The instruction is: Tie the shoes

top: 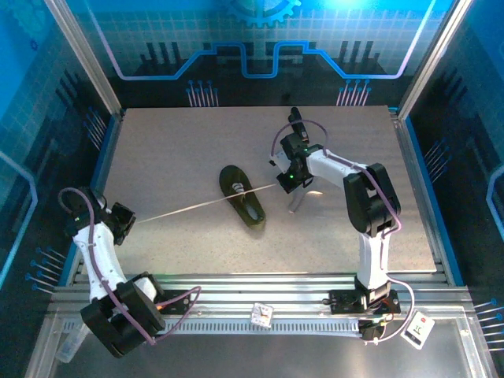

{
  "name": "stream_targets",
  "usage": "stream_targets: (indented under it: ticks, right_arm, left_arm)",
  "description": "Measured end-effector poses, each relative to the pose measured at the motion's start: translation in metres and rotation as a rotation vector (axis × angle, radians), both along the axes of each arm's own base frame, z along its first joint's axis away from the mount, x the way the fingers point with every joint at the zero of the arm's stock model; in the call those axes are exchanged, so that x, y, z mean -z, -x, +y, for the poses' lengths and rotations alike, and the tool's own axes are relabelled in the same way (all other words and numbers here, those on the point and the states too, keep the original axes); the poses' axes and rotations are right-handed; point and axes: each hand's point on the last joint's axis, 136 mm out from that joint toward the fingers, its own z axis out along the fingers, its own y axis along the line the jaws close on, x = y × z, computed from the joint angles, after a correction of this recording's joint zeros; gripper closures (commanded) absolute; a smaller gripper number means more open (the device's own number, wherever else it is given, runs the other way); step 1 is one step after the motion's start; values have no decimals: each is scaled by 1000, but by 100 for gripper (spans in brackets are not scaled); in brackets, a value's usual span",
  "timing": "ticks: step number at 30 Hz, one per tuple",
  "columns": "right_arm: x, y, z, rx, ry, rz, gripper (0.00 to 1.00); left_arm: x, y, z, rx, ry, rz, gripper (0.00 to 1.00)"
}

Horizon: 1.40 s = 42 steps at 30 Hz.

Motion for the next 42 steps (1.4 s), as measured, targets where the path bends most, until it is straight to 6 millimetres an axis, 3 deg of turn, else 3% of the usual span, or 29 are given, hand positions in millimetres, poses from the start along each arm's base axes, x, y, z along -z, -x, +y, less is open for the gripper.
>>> stream_targets:
  ticks: [8,13,18,21,24,28,30,33,35,39,42]
  right_arm:
    - [1,6,1,0,-45,46,100]
    - [7,15,4,12,-52,90,100]
    - [16,35,16,-3,-51,134,100]
    - [16,39,22,-2,-56,137,100]
    - [16,42,25,2,-65,143,100]
    - [15,47,27,9,-76,153,99]
    - [16,50,28,15,-83,163,94]
    - [16,52,29,27,-90,173,88]
    - [16,53,29,38,-94,180,79]
    - [16,57,33,48,-112,195,69]
    - [15,61,32,49,-115,193,68]
  left_arm:
    - [9,-3,-5,24,30,31,100]
    - [18,-24,-44,221,-45,78,98]
    - [43,-28,-55,284,-85,192,78]
    - [51,-26,-53,303,-126,240,52]
    - [42,-30,-45,321,-191,232,39]
    - [8,-47,-39,376,-291,145,39]
    - [-13,-62,-45,453,-340,81,38]
    - [-29,-87,-77,664,-374,-26,38]
    - [-25,-97,-107,835,-373,-71,38]
    - [9,-102,-175,1236,-384,-74,37]
    - [41,-95,-210,1458,-390,-28,37]
